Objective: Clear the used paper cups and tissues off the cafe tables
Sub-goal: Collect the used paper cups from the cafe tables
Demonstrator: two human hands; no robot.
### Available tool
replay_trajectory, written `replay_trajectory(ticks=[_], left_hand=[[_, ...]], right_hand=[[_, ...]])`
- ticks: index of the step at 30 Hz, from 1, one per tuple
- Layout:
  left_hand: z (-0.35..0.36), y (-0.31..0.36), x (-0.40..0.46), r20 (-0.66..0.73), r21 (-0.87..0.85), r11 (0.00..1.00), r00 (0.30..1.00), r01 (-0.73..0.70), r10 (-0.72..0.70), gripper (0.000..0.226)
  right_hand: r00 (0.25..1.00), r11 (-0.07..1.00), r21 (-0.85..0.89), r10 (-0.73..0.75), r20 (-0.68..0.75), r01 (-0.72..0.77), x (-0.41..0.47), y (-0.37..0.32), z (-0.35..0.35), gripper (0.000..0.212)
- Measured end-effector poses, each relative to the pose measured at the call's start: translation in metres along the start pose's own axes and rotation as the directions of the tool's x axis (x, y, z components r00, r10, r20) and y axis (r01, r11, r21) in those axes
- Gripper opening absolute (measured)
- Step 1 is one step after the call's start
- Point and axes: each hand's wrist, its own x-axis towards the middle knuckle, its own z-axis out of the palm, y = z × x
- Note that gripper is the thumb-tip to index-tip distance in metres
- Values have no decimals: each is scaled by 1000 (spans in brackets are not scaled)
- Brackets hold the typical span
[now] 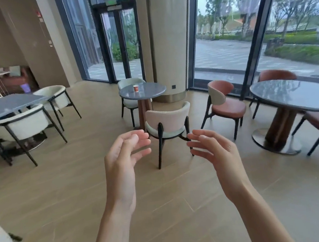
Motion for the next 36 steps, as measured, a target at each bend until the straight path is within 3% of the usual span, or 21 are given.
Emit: replay_trajectory(ticks=[9,15,25,36], left_hand=[[-45,-48,242,-21,-15,1000,1000,7,-7,29],[-73,-76,357,-60,6,1000,998,7,-6,30],[-81,-175,556,-134,46,998,991,34,-27,28],[-60,-240,809,-168,34,999,985,42,-36,24]], right_hand=[[999,1000,-19,8,47,-7,206,49,139,33],[997,1000,10,24,76,-25,314,86,208,21],[993,992,86,81,85,-88,516,188,290,19],[984,985,79,143,102,-152,768,241,368,21]])
